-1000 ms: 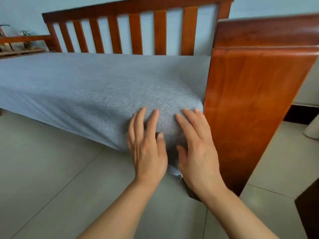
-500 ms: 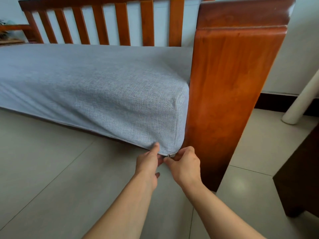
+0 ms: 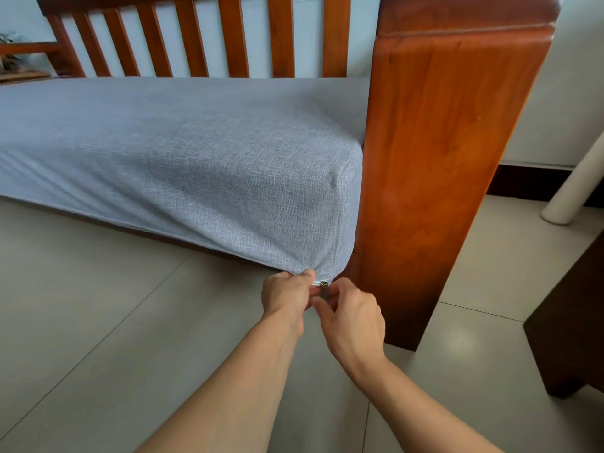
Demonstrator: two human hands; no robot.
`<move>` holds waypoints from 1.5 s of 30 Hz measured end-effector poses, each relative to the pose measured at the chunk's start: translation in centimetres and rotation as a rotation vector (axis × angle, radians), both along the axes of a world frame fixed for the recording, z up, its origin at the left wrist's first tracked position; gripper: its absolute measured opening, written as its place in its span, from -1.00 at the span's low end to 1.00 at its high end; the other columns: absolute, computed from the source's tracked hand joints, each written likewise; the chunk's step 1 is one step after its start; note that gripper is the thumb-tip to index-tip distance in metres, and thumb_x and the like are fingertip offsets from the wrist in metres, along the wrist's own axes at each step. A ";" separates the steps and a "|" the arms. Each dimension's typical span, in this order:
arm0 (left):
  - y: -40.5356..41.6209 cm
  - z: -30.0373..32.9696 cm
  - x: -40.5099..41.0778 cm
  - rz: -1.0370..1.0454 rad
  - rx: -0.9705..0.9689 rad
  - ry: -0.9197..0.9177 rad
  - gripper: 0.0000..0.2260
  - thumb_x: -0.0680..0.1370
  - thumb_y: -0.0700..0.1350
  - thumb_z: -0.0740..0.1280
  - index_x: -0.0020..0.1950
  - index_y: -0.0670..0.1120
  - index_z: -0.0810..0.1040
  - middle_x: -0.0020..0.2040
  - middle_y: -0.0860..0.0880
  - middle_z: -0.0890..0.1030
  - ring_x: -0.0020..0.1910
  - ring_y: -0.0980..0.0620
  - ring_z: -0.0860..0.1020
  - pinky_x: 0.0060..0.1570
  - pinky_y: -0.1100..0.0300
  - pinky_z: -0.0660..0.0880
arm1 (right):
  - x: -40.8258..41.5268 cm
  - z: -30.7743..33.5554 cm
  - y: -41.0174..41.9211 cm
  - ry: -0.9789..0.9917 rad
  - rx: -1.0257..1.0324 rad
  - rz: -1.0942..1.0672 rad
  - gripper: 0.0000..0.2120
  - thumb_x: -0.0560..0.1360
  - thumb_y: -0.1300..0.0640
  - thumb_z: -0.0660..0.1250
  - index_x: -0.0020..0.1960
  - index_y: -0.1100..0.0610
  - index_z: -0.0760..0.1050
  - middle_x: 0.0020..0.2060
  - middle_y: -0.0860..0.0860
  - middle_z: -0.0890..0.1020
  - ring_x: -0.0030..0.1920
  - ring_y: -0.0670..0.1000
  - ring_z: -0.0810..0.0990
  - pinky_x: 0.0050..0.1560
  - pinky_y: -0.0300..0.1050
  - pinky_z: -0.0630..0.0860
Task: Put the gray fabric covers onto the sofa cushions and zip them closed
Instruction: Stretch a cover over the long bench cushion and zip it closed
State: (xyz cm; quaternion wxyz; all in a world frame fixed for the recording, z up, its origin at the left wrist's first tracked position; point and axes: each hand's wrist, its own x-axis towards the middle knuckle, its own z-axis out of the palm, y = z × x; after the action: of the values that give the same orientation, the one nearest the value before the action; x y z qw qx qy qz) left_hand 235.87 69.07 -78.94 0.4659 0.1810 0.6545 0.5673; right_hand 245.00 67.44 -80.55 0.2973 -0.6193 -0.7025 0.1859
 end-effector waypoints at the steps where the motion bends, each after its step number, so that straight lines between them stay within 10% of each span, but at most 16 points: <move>1: -0.1 0.0 -0.1 0.011 -0.001 0.009 -0.88 0.51 -0.30 0.36 -0.22 -0.21 0.51 -0.16 -0.23 0.60 -0.30 -0.09 0.58 -0.25 0.16 0.55 | -0.2 0.1 0.2 0.026 -0.004 0.003 -0.81 0.51 -0.03 0.30 -0.04 0.10 0.47 -0.16 0.02 0.64 -0.09 0.12 0.60 -0.25 -0.12 0.36; 26: -7.9 0.8 -2.1 0.008 0.035 0.107 -0.88 0.52 -0.28 0.35 -0.22 -0.21 0.53 -0.28 -0.13 0.64 -0.29 0.02 0.63 -0.14 0.24 0.55 | -0.8 -1.1 -5.6 0.037 0.142 0.230 -0.71 0.55 0.10 0.22 -0.29 -0.01 0.20 -0.48 -0.10 0.30 -0.41 0.11 0.33 -0.39 -0.09 0.26; 45: -6.8 1.5 -1.5 -0.061 -0.079 0.192 -0.91 0.57 -0.20 0.30 -0.13 -0.12 0.46 -0.17 0.02 0.64 -0.32 0.15 0.64 -0.15 0.17 0.51 | -0.4 -1.7 -1.9 -0.039 0.139 -0.045 -0.73 0.57 0.01 0.19 -0.24 0.10 0.28 -0.25 0.09 0.61 -0.20 0.26 0.59 -0.32 -0.09 0.25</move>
State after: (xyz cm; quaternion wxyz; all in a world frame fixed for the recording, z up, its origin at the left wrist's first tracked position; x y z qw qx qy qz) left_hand 234.35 62.25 -77.42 0.4250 0.2358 0.7122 0.5065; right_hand 244.64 65.56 -82.21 0.3300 -0.6162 -0.7053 0.1179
